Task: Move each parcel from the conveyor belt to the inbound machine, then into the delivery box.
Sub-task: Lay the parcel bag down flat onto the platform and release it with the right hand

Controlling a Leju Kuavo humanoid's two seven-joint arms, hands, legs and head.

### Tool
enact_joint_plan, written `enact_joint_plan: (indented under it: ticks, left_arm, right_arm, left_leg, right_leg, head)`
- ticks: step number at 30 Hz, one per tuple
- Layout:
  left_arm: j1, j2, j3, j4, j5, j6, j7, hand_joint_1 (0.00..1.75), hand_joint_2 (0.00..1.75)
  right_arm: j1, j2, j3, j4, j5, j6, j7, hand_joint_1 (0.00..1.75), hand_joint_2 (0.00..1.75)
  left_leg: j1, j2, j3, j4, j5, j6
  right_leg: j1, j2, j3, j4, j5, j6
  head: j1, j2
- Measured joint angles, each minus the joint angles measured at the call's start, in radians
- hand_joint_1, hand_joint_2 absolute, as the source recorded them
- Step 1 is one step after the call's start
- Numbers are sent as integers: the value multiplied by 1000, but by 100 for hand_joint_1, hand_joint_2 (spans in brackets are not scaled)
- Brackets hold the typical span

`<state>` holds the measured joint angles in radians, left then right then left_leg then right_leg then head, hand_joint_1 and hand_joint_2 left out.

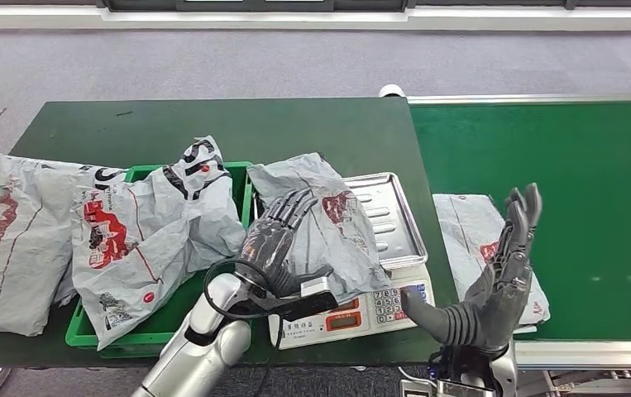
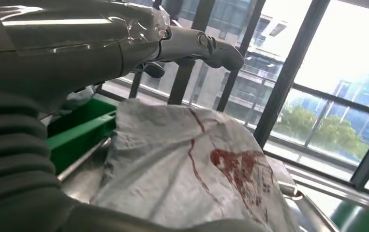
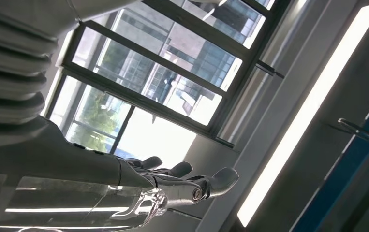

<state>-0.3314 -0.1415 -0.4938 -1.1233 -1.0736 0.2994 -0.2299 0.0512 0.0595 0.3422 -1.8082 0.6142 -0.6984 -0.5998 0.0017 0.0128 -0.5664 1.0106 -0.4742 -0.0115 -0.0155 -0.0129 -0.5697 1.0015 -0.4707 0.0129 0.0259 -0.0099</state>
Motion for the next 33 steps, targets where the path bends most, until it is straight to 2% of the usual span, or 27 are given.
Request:
enact_joint_plan:
  ticks: [5,10,19,24,25,28,29,33]
  left_arm:
    - [-98,-50,-56,211,-47,-142,6,0,175]
    - [-181,-101,-82,385,-32,-131,-20,0,175]
    - [-233,-122,-117,491,-17,-209,-48,0,175]
    - [-244,-124,-137,517,-17,-219,-60,0,175]
    - [-245,-124,-139,521,-17,-219,-60,16,175]
    - [-249,-124,-146,529,-16,-219,-62,147,175]
    - [-249,-124,-148,531,-16,-217,-65,175,175]
    - [-248,-124,-151,527,0,-161,-72,175,175]
  right_arm:
    - [-21,0,-2,-4,-11,0,3,0,175]
    - [-26,1,-3,-7,-7,3,8,0,175]
    - [-22,4,-18,-12,-6,22,8,0,175]
    - [-22,4,-19,-12,-10,27,5,0,175]
    - [-22,4,-19,-12,-10,27,4,0,175]
    - [-22,4,-19,-12,-10,28,4,0,175]
    - [-22,4,-19,-12,-10,28,4,0,175]
    - [-17,5,-20,-15,-7,22,4,0,175]
  left_leg:
    - [0,-2,0,0,0,0]
    - [-1,-3,1,0,0,1]
    - [-1,-3,2,0,1,1]
    - [-1,-3,4,0,1,1]
    - [-1,-3,4,0,1,1]
    - [-1,-3,5,0,1,1]
    - [-1,-3,5,0,1,2]
    - [-1,-3,5,0,2,2]
  right_leg:
    - [0,-2,1,0,0,0]
    - [-1,-3,3,0,0,0]
    - [-1,-2,5,0,0,0]
    - [-1,-2,6,0,0,0]
    - [-1,-2,6,0,0,0]
    - [-1,-2,7,0,0,0]
    - [-1,-2,7,0,0,0]
    - [-1,-2,7,0,1,1]
  head:
    - [0,0]
    - [0,0]
    - [0,0]
    - [0,0]
    - [0,0]
    - [0,0]
    - [0,0]
    - [0,0]
